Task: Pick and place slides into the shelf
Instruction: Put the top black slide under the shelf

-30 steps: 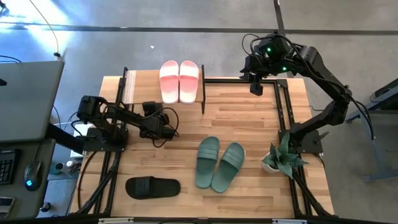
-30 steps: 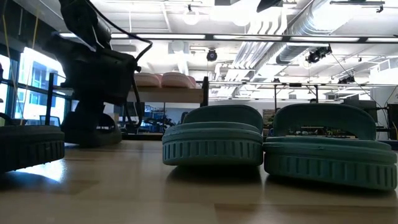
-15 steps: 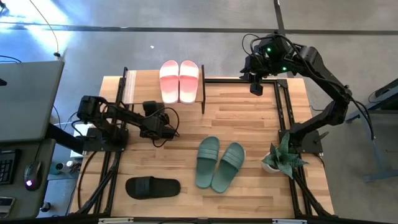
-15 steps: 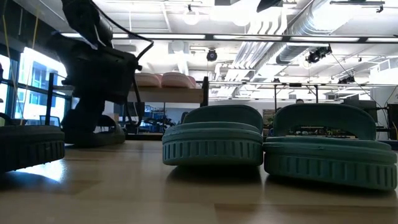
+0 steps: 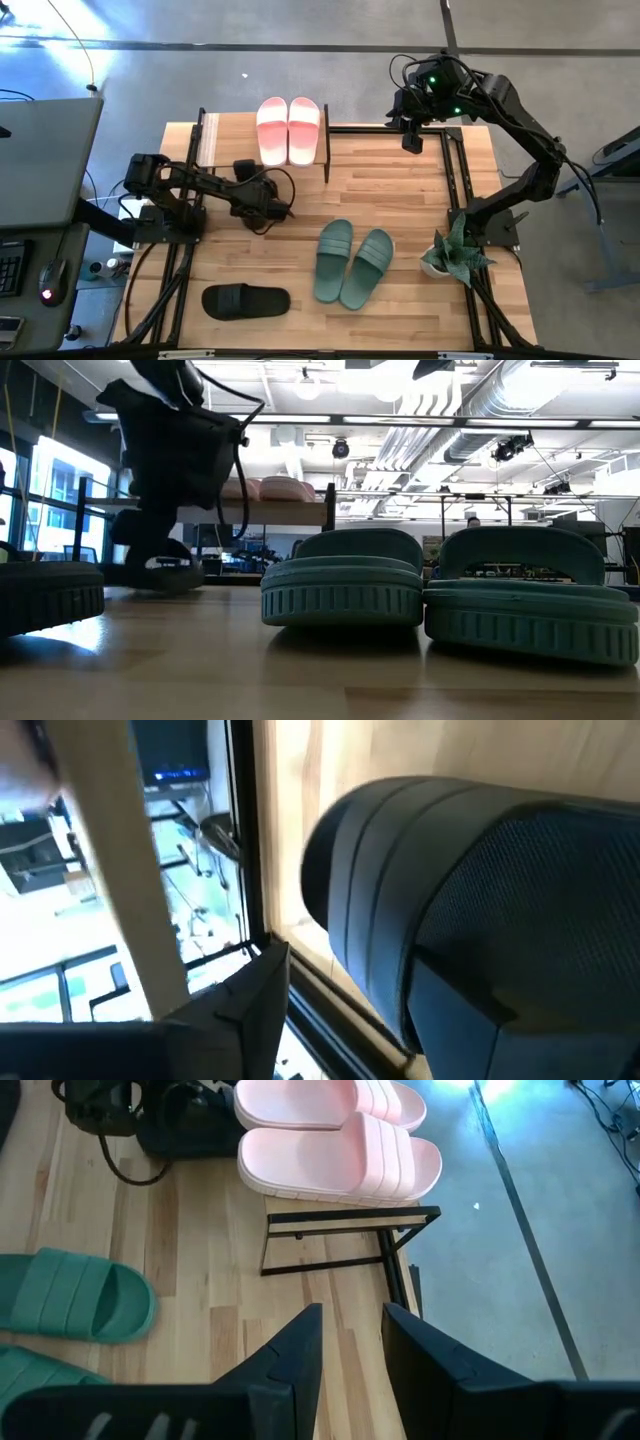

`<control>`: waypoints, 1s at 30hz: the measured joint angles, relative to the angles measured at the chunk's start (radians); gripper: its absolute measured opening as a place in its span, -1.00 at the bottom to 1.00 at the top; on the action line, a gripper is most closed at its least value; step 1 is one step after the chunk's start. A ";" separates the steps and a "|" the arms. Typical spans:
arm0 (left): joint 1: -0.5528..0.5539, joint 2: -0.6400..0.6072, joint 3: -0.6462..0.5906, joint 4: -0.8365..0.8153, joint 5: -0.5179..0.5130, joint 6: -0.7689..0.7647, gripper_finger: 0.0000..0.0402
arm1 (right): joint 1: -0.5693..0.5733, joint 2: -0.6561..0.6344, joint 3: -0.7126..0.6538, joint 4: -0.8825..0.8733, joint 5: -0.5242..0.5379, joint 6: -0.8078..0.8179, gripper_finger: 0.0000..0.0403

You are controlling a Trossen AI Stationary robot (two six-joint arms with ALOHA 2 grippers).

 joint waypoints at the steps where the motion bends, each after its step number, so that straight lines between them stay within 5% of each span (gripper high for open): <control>1: 0.000 0.000 0.006 -0.024 0.004 -0.017 -0.09 | 0.000 0.000 0.000 0.000 0.000 -0.001 -0.52; 20: 0.000 -0.001 0.043 -0.096 0.031 -0.090 -0.06 | 0.000 0.000 0.000 -0.008 -0.015 0.000 -0.52; 30: 0.000 -0.001 0.043 0.044 0.057 0.076 -0.06 | 0.000 0.000 0.000 -0.020 -0.015 0.002 -0.52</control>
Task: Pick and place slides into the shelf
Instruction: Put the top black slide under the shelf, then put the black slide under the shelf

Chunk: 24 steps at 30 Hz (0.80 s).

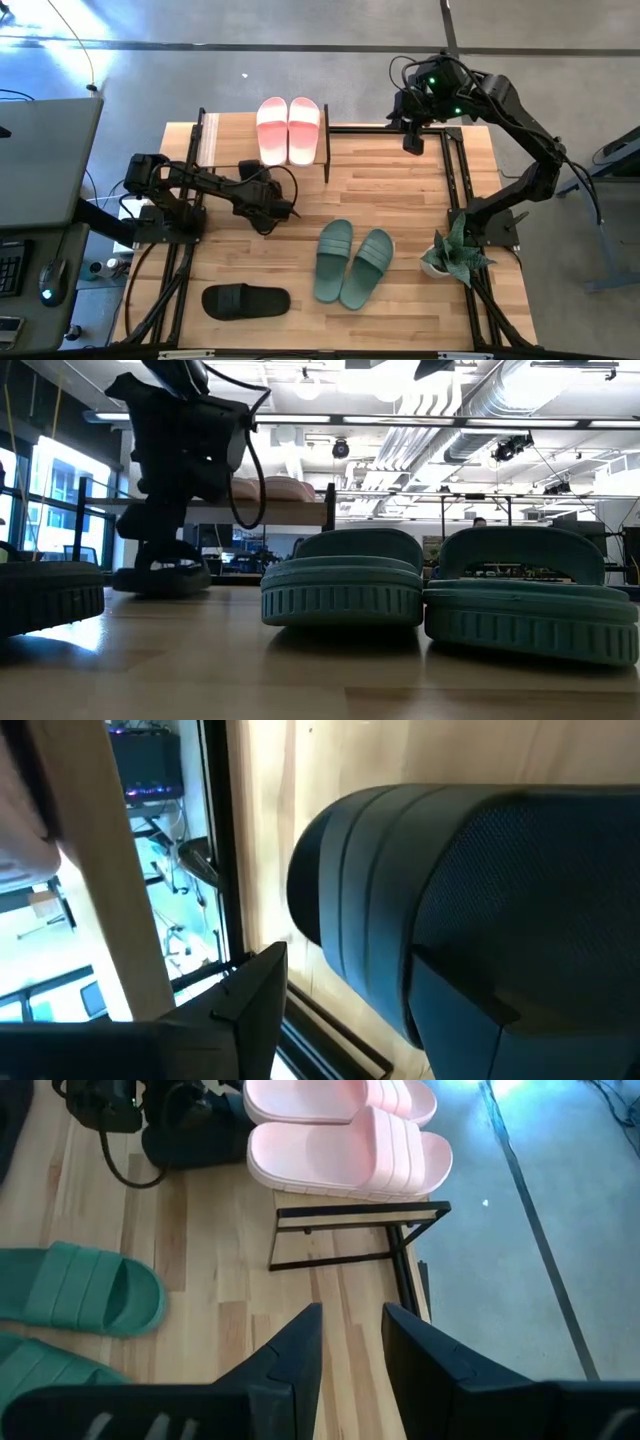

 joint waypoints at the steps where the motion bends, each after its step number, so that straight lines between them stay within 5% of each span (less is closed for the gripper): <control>1: 0.000 0.000 0.000 -0.001 0.000 0.000 -0.06 | 0.000 0.000 0.000 -0.004 0.000 0.000 -0.52; 13: 0.000 -0.048 0.000 0.012 0.075 0.050 -0.06 | 0.000 0.000 0.000 -0.014 0.000 -0.001 -0.52; 24: 0.000 -0.185 0.000 0.005 0.300 0.012 -0.06 | 0.000 0.000 0.000 -0.019 0.000 -0.006 -0.52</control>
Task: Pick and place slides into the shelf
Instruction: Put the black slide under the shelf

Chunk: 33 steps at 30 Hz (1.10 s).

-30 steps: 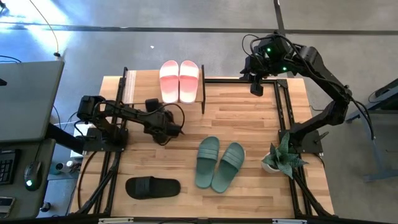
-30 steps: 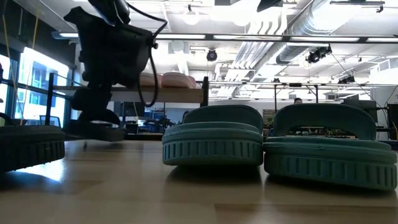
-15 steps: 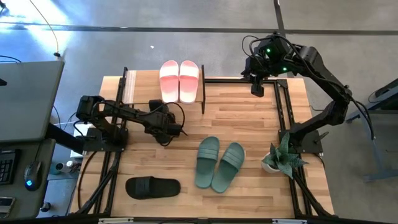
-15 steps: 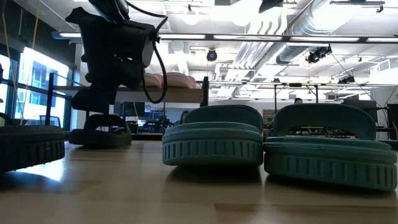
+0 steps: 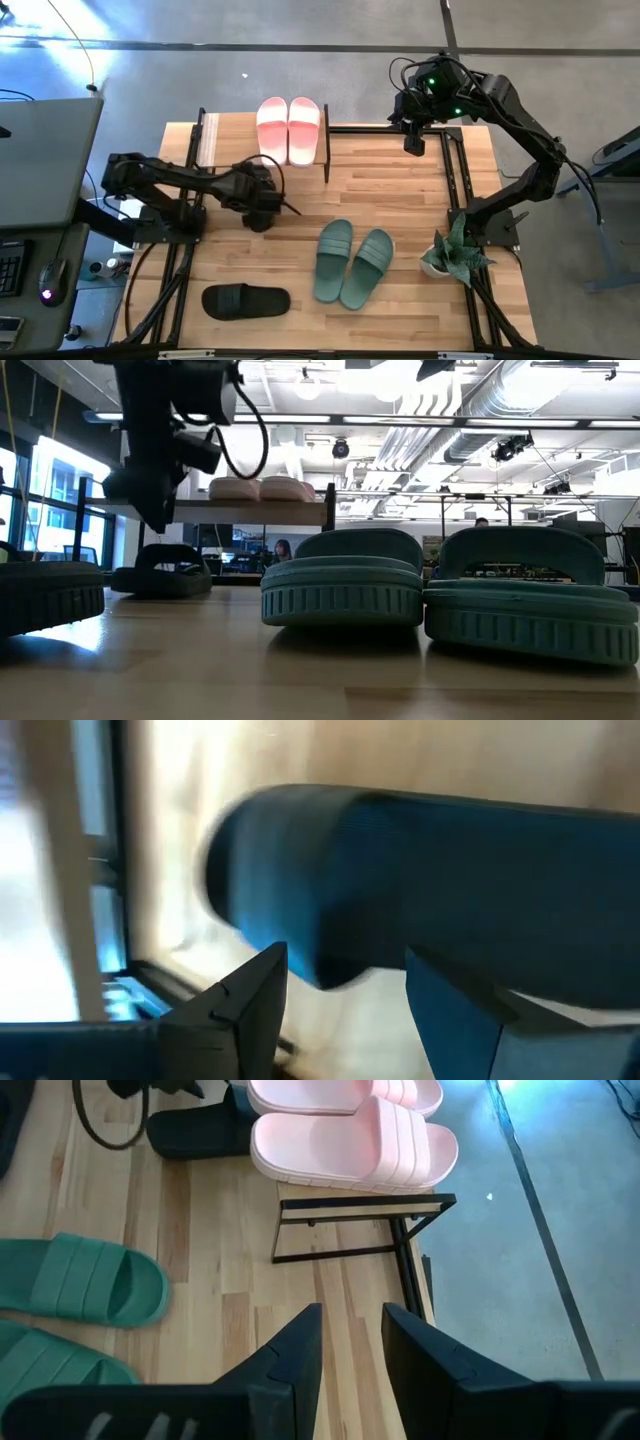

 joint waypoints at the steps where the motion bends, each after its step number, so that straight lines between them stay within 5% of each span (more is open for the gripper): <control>1: 0.000 -0.013 0.000 0.000 0.042 -0.005 -0.06 | 0.000 0.000 0.000 0.000 0.000 0.000 -0.52; 9: 0.000 -0.068 0.101 -0.004 0.504 -0.129 -0.06 | 0.000 0.000 0.000 -0.003 0.000 -0.004 -0.52; 16: 0.000 -0.068 0.282 0.079 1.013 -0.376 -0.06 | 0.000 0.000 0.000 -0.003 -0.006 0.000 -0.52; 19: -0.015 -0.068 0.357 0.156 1.138 -0.511 -0.06 | 0.000 0.000 0.000 -0.004 -0.033 0.000 -0.52; 25: -0.100 -0.068 0.533 0.198 1.132 -0.718 -0.06 | 0.000 0.000 0.000 -0.011 -0.050 -0.004 -0.52; 33: -0.296 -0.068 0.729 0.088 0.847 -1.004 -0.06 | -0.004 0.000 0.000 -0.015 -0.127 -0.077 -0.52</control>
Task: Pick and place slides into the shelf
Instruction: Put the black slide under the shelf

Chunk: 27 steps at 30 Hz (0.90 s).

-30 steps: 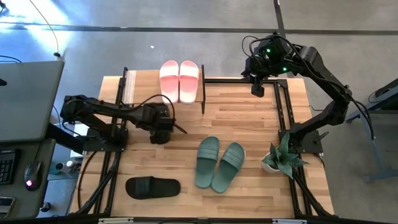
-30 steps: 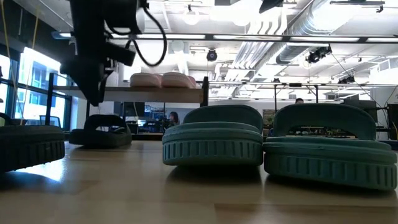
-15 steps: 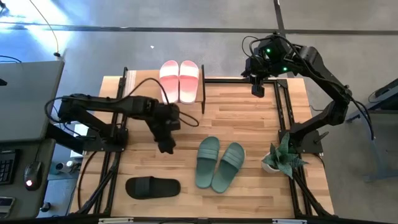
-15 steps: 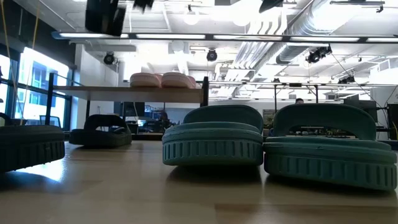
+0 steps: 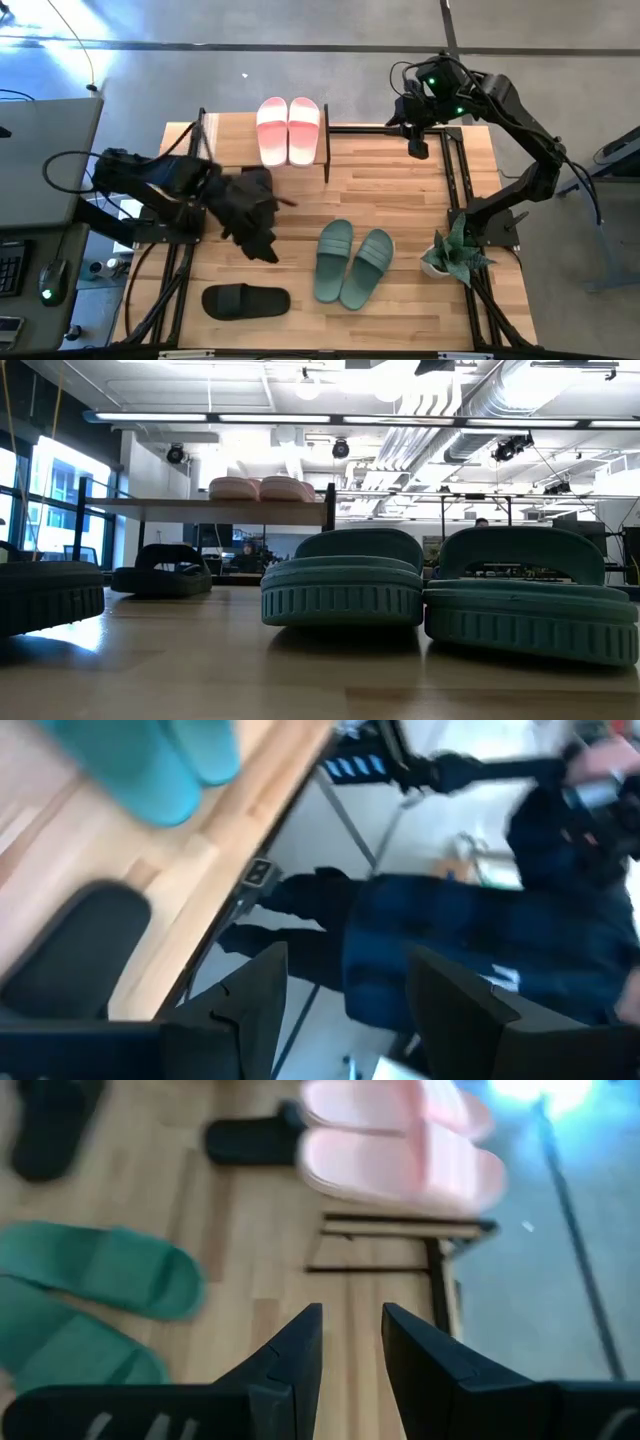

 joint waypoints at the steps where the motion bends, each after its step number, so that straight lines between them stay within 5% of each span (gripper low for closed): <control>1: -0.028 0.000 0.013 -0.028 -0.044 -0.043 -0.06 | -0.005 0.000 0.000 0.000 -0.038 -0.011 -0.52; 8: -0.198 0.030 0.032 -0.268 -0.177 -0.416 -0.06 | -0.069 0.000 0.000 0.011 -0.204 -0.050 -0.52; 16: -0.304 0.175 0.032 -0.525 -0.023 -0.781 -0.06 | -0.118 0.000 0.000 0.022 -0.271 -0.058 -0.52; 27: -0.310 0.424 -0.030 -0.566 0.052 -0.707 -0.06 | -0.120 0.000 0.000 0.069 -0.274 -0.058 -0.52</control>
